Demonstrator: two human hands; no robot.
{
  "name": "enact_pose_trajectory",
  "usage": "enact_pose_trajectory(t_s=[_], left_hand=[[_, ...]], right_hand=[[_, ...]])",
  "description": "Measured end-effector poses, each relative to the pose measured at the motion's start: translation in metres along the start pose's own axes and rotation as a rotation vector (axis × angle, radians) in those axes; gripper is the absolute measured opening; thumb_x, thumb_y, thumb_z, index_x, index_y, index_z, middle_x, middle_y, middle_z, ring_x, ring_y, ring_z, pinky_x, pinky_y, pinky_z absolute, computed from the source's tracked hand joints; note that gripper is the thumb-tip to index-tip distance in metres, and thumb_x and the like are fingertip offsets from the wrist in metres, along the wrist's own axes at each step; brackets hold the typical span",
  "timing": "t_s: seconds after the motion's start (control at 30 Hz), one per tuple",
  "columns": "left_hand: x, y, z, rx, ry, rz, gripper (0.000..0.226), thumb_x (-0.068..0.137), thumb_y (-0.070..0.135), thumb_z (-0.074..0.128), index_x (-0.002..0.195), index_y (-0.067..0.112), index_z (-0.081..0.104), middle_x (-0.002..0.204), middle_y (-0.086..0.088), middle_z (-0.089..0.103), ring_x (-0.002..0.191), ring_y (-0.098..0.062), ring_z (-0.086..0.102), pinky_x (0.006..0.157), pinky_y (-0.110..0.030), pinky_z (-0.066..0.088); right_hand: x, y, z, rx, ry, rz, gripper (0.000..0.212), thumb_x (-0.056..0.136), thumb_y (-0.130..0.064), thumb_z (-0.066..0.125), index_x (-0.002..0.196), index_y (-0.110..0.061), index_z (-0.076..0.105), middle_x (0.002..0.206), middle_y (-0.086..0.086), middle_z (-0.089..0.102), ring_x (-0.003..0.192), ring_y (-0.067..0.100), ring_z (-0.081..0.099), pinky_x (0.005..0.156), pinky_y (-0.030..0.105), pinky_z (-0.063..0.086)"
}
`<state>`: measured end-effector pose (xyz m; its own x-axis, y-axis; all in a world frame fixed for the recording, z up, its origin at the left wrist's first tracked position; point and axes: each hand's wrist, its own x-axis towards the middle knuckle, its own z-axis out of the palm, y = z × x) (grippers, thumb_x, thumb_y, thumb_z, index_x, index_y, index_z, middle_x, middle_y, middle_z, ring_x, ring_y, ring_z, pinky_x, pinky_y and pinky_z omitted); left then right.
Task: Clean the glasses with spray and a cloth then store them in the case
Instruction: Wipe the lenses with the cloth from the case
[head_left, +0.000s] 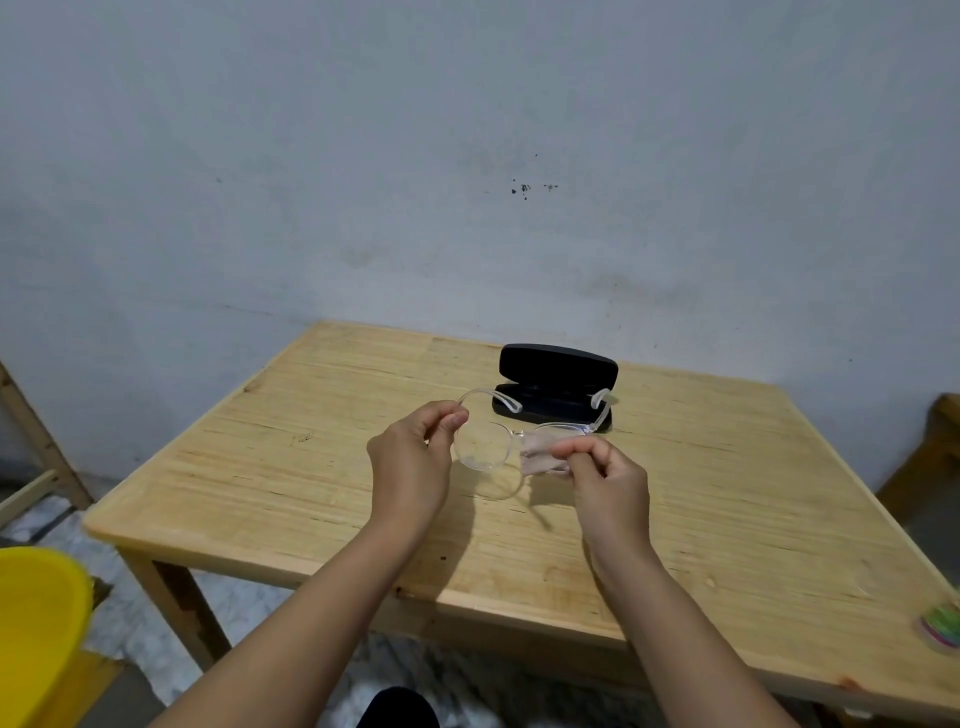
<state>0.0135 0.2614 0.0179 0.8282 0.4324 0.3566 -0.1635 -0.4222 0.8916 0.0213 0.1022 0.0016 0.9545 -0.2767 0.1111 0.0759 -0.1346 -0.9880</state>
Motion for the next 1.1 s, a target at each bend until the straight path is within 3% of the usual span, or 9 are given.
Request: enact_pose_trajectory(t_s=[0.1, 0.2, 0.27, 0.4, 0.5, 0.6, 0.83, 0.93, 1.1], left_hand=[[-0.003, 0.001, 0.001, -0.012, 0.006, 0.032, 0.012, 0.087, 0.015, 0.061, 0.089, 0.019, 0.072, 0.074, 0.014, 0.066, 0.073, 0.002, 0.063, 0.069, -0.002, 0.042], [-0.006, -0.001, 0.004, -0.042, 0.009, 0.071, 0.018, 0.086, 0.003, 0.06, 0.086, 0.018, 0.071, 0.074, 0.017, 0.066, 0.073, 0.012, 0.062, 0.069, 0.0, 0.043], [-0.007, -0.001, 0.006, -0.061, 0.012, 0.082, 0.02, 0.084, -0.001, 0.061, 0.084, 0.016, 0.071, 0.077, 0.016, 0.068, 0.075, 0.011, 0.062, 0.069, -0.001, 0.043], [-0.006, 0.0, 0.008, -0.098, 0.024, 0.076, 0.02, 0.083, -0.003, 0.06, 0.084, 0.013, 0.072, 0.077, 0.016, 0.068, 0.075, 0.012, 0.062, 0.069, -0.003, 0.045], [-0.004, 0.002, 0.008, -0.141, 0.007, 0.056, 0.019, 0.083, -0.002, 0.061, 0.084, 0.012, 0.072, 0.078, 0.011, 0.07, 0.076, 0.009, 0.064, 0.07, -0.003, 0.046], [0.0, 0.004, 0.006, -0.168, 0.005, 0.046, 0.019, 0.084, -0.001, 0.061, 0.086, 0.013, 0.073, 0.08, 0.009, 0.072, 0.073, 0.006, 0.064, 0.068, -0.002, 0.045], [0.007, 0.006, 0.002, -0.133, 0.012, 0.069, 0.018, 0.084, -0.002, 0.06, 0.086, 0.01, 0.073, 0.074, 0.01, 0.069, 0.064, 0.009, 0.059, 0.061, 0.0, 0.039], [0.005, 0.006, 0.001, -0.109, 0.016, 0.103, 0.022, 0.083, -0.005, 0.058, 0.082, 0.012, 0.073, 0.073, 0.005, 0.07, 0.063, 0.006, 0.06, 0.059, -0.001, 0.038], [0.0, 0.006, 0.006, -0.131, 0.028, 0.105, 0.02, 0.083, -0.003, 0.061, 0.083, 0.013, 0.073, 0.074, 0.004, 0.071, 0.07, 0.002, 0.064, 0.062, -0.001, 0.041]], right_hand=[[-0.006, -0.002, -0.002, 0.05, 0.028, -0.014, 0.029, 0.087, -0.007, 0.049, 0.09, -0.025, 0.072, 0.074, -0.01, 0.066, 0.067, 0.019, 0.052, 0.061, 0.04, 0.051], [-0.013, -0.001, -0.001, 0.114, 0.103, -0.043, 0.028, 0.09, -0.01, 0.051, 0.109, -0.024, 0.066, 0.096, -0.018, 0.066, 0.067, 0.009, 0.057, 0.059, 0.013, 0.047], [-0.016, 0.002, 0.001, 0.146, 0.157, -0.07, 0.026, 0.092, -0.013, 0.053, 0.114, -0.021, 0.065, 0.105, -0.015, 0.066, 0.089, -0.003, 0.06, 0.073, 0.009, 0.046], [-0.017, 0.003, 0.0, 0.16, 0.2, -0.102, 0.018, 0.091, -0.009, 0.055, 0.103, -0.016, 0.067, 0.093, -0.014, 0.066, 0.084, -0.009, 0.059, 0.073, 0.008, 0.047], [-0.015, 0.001, -0.004, 0.144, 0.137, -0.143, 0.021, 0.089, -0.002, 0.052, 0.084, -0.017, 0.067, 0.081, -0.01, 0.066, 0.073, -0.002, 0.058, 0.067, 0.01, 0.046], [-0.01, 0.002, -0.008, 0.059, 0.026, -0.152, 0.028, 0.086, 0.001, 0.052, 0.072, -0.017, 0.068, 0.083, -0.003, 0.069, 0.079, 0.003, 0.061, 0.075, 0.019, 0.046], [-0.004, 0.0, -0.015, -0.066, -0.114, -0.236, 0.018, 0.08, -0.005, 0.06, 0.078, -0.016, 0.073, 0.09, 0.001, 0.065, 0.078, 0.01, 0.059, 0.069, 0.019, 0.048], [-0.007, 0.0, -0.013, -0.079, -0.03, -0.208, 0.008, 0.081, -0.009, 0.064, 0.076, -0.008, 0.071, 0.086, -0.005, 0.068, 0.078, 0.011, 0.062, 0.067, 0.028, 0.052], [-0.018, -0.005, -0.003, 0.181, 0.26, -0.093, 0.013, 0.084, -0.018, 0.066, 0.095, -0.025, 0.07, 0.095, -0.006, 0.07, 0.093, 0.004, 0.063, 0.081, 0.021, 0.05]])
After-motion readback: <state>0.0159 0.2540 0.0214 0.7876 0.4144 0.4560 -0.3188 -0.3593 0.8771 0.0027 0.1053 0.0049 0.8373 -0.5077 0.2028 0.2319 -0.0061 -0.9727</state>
